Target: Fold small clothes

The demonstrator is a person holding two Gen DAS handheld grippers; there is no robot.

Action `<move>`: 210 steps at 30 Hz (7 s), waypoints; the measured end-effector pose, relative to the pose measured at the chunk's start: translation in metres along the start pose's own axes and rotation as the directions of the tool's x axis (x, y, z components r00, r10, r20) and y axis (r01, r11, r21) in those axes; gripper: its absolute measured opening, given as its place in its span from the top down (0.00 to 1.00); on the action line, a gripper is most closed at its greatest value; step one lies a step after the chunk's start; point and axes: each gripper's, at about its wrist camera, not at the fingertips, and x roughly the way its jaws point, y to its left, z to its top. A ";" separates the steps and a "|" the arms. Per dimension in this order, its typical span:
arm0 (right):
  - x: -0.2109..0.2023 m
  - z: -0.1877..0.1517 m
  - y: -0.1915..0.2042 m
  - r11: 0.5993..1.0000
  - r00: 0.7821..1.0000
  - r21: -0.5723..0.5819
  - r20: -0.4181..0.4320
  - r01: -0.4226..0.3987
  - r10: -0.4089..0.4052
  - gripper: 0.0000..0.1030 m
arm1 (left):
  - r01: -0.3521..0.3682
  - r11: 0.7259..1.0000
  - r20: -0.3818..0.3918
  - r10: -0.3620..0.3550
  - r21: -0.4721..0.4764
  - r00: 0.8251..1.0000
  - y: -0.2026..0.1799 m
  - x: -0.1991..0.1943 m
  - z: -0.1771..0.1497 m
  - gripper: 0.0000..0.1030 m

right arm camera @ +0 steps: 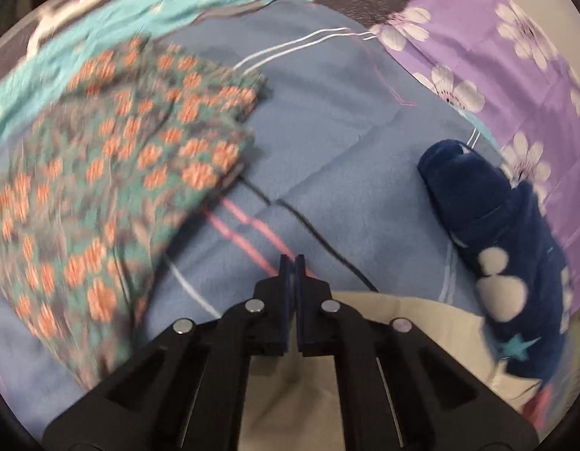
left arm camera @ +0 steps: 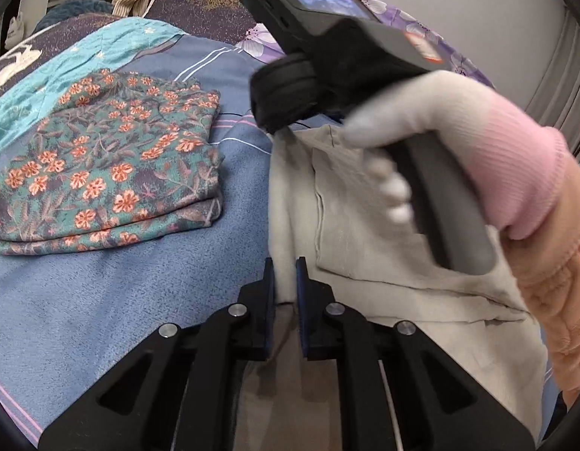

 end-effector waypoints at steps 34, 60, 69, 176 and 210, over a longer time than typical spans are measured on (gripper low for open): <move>-0.171 -0.414 -0.269 0.680 0.968 0.708 0.249 -0.191 0.013 0.84 | 0.119 0.972 -0.085 -0.104 0.202 0.991 -0.085 0.010 0.002 0.68; -0.239 -0.557 -0.179 0.577 0.944 0.749 0.299 -0.325 0.143 0.76 | 0.126 0.971 -0.201 -0.084 0.202 0.976 0.007 -0.115 -0.107 0.40; -0.264 -0.604 -0.147 0.519 0.922 0.763 0.344 -0.386 0.180 0.75 | 0.333 0.942 -0.233 -0.315 0.040 0.920 0.043 -0.150 -0.144 0.40; -0.234 -0.487 -0.227 0.685 0.931 0.659 0.355 -0.312 0.082 0.94 | 0.284 0.959 -0.124 -0.284 -0.022 0.951 -0.009 -0.088 -0.058 0.93; -0.148 -0.396 -0.333 0.697 0.973 0.691 0.225 -0.190 0.041 0.55 | 0.111 0.993 -0.160 -0.103 0.046 0.982 -0.021 0.026 0.049 0.89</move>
